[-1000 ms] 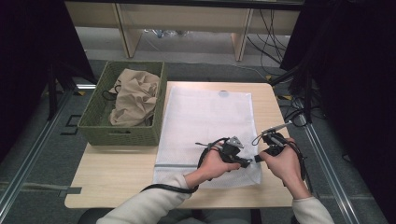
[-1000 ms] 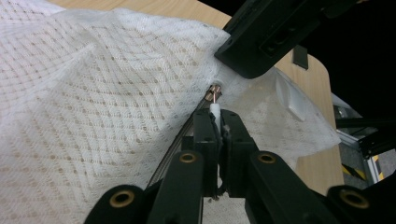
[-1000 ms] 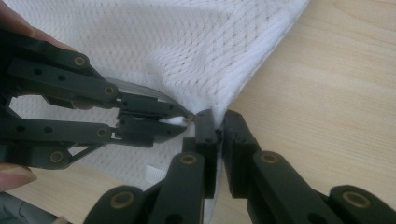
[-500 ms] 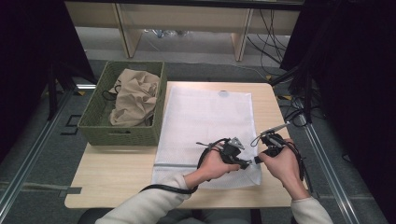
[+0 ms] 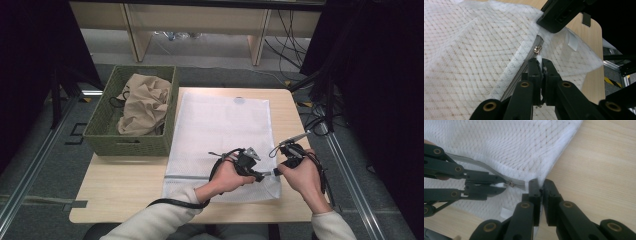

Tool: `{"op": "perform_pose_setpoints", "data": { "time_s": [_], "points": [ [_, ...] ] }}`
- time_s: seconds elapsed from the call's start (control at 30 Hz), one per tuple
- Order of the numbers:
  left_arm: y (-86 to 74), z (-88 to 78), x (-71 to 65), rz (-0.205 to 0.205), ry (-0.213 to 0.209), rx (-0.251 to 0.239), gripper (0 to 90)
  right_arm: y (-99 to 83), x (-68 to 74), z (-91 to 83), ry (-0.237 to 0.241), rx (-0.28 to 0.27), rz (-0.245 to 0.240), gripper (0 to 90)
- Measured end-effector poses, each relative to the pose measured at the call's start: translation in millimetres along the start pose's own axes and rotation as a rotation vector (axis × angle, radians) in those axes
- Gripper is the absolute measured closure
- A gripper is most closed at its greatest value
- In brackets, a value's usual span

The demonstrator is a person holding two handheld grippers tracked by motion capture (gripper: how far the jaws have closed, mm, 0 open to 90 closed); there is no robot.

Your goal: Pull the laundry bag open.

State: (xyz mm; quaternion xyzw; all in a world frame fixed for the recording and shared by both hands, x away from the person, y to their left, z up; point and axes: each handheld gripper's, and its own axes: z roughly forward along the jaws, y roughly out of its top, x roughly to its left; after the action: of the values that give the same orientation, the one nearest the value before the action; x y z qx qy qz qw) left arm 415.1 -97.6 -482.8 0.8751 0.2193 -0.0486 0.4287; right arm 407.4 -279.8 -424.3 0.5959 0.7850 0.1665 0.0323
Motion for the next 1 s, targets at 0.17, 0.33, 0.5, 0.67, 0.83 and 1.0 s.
{"op": "perform_pose_setpoints", "data": {
  "time_s": [0.17,0.33,0.5,0.67,0.83,1.0],
  "points": [
    [-0.5,-1.4,-1.3,-0.001,0.005,-0.002,86.8,-0.4,0.0,-0.1,-0.006,0.0,0.001,86.7],
    [-1.3,-5.6,-0.3,-0.002,0.008,0.0,86.8,-0.8,-0.2,-2.9,-0.015,0.016,0.056,86.7],
    [-1.5,-6.5,-0.4,-0.005,0.004,-0.007,86.8,-0.6,0.4,-3.0,-0.015,0.016,0.055,86.7],
    [-2.6,-9.2,-0.6,-0.005,0.009,0.003,86.7,-1.0,-0.2,-3.2,-0.015,0.025,0.063,86.7],
    [-3.8,-12.2,-0.4,-0.001,0.005,0.005,86.8,-1.0,-0.4,-2.7,-0.018,0.016,0.05,86.7],
    [-5.5,-15.4,-1.6,-0.012,0.008,0.002,86.7,-1.0,1.2,-2.6,-0.019,0.028,0.067,86.6]
  ]
}}
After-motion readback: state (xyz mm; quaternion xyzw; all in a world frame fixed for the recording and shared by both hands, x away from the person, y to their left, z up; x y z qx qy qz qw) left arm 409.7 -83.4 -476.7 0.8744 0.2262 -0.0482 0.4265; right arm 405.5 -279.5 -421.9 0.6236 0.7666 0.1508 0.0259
